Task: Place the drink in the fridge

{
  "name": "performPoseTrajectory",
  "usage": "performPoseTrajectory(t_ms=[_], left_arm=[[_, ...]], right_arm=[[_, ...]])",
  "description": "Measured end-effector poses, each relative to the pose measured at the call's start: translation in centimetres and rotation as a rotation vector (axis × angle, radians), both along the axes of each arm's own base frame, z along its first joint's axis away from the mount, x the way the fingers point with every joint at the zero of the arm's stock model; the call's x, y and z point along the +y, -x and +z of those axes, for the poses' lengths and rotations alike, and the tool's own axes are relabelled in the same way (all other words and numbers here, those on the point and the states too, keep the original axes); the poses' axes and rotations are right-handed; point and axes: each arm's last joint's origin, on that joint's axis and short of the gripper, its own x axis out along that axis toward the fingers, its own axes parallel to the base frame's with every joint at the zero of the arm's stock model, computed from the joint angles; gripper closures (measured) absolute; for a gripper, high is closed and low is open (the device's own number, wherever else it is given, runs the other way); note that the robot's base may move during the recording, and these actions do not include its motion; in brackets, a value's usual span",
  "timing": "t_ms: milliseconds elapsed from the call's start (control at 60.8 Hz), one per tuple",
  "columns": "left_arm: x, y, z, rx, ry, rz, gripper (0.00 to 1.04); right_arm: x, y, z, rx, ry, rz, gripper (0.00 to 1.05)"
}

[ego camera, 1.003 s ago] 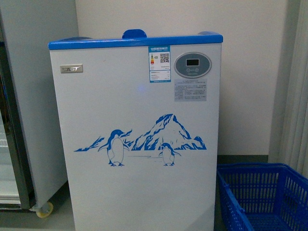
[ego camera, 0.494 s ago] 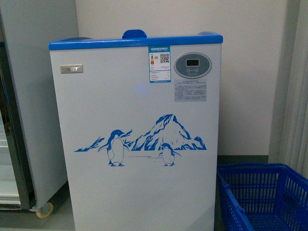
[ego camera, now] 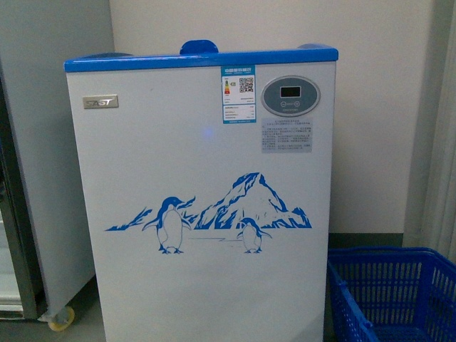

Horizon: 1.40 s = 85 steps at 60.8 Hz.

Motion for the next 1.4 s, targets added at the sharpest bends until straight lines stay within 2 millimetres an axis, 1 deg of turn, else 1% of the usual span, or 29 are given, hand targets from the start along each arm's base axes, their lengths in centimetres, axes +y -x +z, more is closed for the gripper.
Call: performPoseTrajectory(t_ms=[1267,1283,1316,1349,1365,1398], left_arm=[[0.0,0.0,0.0,0.002,0.000,0.000,0.08],[0.0,0.0,0.0,0.002,0.000,0.000,0.08],[0.0,0.0,0.0,0.002,0.000,0.000,0.08],[0.0,0.0,0.0,0.002,0.000,0.001,0.08],[0.0,0.0,0.0,0.002,0.000,0.000,0.08],[0.0,0.0,0.0,0.002,0.000,-0.003,0.08]], right_arm=[[0.0,0.0,0.0,0.003,0.000,-0.003,0.07],[0.0,0.0,-0.1,0.012,-0.007,-0.013,0.07],[-0.1,-0.1,-0.2,0.102,-0.032,-0.098,0.07],[-0.3,-0.1,-0.1,0.262,-0.065,-0.244,0.07],[-0.6,-0.2,-0.2,0.341,-0.051,-0.325,0.07],[-1.4,-0.4,-0.6,0.456,-0.040,-0.432,0.07]])
